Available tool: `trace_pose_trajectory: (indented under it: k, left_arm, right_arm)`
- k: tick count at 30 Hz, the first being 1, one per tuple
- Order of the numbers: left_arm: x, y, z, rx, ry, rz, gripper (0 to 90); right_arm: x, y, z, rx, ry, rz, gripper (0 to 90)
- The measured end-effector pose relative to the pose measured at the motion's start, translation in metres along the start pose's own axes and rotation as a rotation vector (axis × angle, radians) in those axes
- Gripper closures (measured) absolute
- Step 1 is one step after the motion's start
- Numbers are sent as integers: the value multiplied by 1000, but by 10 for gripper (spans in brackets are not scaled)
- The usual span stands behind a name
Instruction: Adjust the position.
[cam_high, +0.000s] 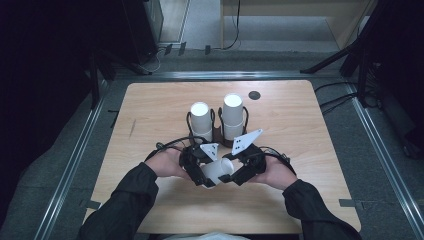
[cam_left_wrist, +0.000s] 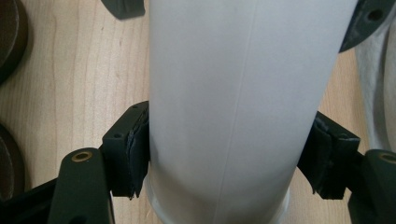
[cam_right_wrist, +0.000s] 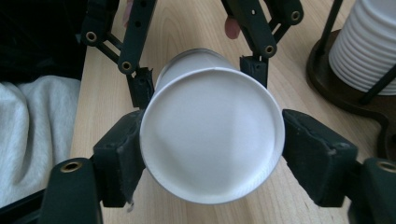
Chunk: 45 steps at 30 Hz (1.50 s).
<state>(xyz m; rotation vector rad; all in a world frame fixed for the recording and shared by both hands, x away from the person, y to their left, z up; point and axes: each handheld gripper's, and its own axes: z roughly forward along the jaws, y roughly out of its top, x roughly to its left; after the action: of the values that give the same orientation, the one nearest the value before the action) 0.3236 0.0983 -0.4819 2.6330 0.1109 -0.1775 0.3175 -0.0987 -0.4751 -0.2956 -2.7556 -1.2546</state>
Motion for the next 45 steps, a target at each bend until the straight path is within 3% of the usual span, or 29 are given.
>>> trace_pose_trajectory:
  k: [3, 11, 12, 14, 18, 22, 27, 29, 32, 41, 45]
  left_arm:
    - [2, -1, 0, 3, -6, -19, 273]
    - [2, -2, -2, -30, -2, -26, 249]
    - [2, -2, -3, -50, 0, -43, 233]
    - [4, -2, -6, -97, 7, -95, 102]
    - [5, -4, -13, -171, 41, -107, 12]
    - [6, -9, -20, -232, 51, -137, 12]
    - [4, -15, -28, -312, 87, -180, 12]
    - [1, -18, -30, -351, 120, -180, 12]
    - [-2, -22, -34, -404, 97, -203, 12]
    - [-8, -33, -31, -425, 84, -256, 12]
    - [-13, -35, -30, -447, 100, -253, 12]
  right_arm:
    - [1, 1, 0, 13, 16, -11, 338]
    - [0, 1, -3, 4, 15, -13, 342]
    - [0, 1, -4, 1, 10, -13, 341]
    - [-1, 1, -7, -8, 13, 5, 341]
    - [-5, 0, -13, -27, 4, 23, 340]
    - [-7, 0, -16, -45, 3, 39, 339]
    - [-10, 2, -19, -57, 9, 49, 338]
    - [-12, 3, -20, -61, 15, 59, 338]
    - [-14, 5, -23, -72, 22, 56, 338]
    - [-16, 13, -27, -107, 63, 56, 338]
    - [-15, 18, -26, -131, 88, 52, 338]
